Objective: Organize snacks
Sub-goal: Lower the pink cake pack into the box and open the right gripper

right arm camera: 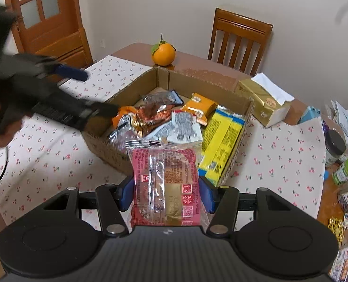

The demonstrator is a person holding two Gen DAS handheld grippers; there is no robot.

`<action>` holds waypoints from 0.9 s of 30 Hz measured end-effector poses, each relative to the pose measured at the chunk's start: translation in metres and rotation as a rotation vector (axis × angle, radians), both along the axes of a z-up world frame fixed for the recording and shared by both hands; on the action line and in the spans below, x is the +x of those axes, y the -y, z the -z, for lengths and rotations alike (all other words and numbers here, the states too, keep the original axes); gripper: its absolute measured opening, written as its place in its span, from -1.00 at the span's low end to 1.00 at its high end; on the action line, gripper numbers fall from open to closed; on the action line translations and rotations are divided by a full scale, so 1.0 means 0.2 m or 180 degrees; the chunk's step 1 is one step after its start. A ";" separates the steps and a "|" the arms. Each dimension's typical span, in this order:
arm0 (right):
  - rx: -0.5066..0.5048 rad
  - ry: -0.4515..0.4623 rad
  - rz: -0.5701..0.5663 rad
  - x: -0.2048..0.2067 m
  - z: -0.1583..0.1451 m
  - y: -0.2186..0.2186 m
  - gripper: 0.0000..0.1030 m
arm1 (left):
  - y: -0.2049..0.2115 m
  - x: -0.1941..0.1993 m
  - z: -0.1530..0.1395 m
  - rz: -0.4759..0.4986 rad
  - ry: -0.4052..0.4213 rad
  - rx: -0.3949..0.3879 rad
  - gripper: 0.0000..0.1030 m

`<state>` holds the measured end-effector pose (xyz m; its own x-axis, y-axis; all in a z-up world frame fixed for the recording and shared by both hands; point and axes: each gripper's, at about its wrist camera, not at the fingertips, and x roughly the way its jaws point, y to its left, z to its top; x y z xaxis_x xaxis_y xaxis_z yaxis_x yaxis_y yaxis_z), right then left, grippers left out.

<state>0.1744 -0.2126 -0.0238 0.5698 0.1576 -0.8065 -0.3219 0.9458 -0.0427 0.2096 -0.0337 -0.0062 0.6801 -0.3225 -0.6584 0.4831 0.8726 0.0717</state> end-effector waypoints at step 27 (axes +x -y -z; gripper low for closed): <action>-0.0103 0.0038 0.0047 1.00 0.19 -0.38 0.64 | -0.43 -0.24 0.01 -0.1018 0.0195 0.0132 0.99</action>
<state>0.3754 -0.1372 -0.0614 0.5815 0.1229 -0.8042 -0.3071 0.9485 -0.0771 0.1612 0.0518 -0.0081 0.7814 -0.0599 -0.6211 0.1787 0.9752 0.1307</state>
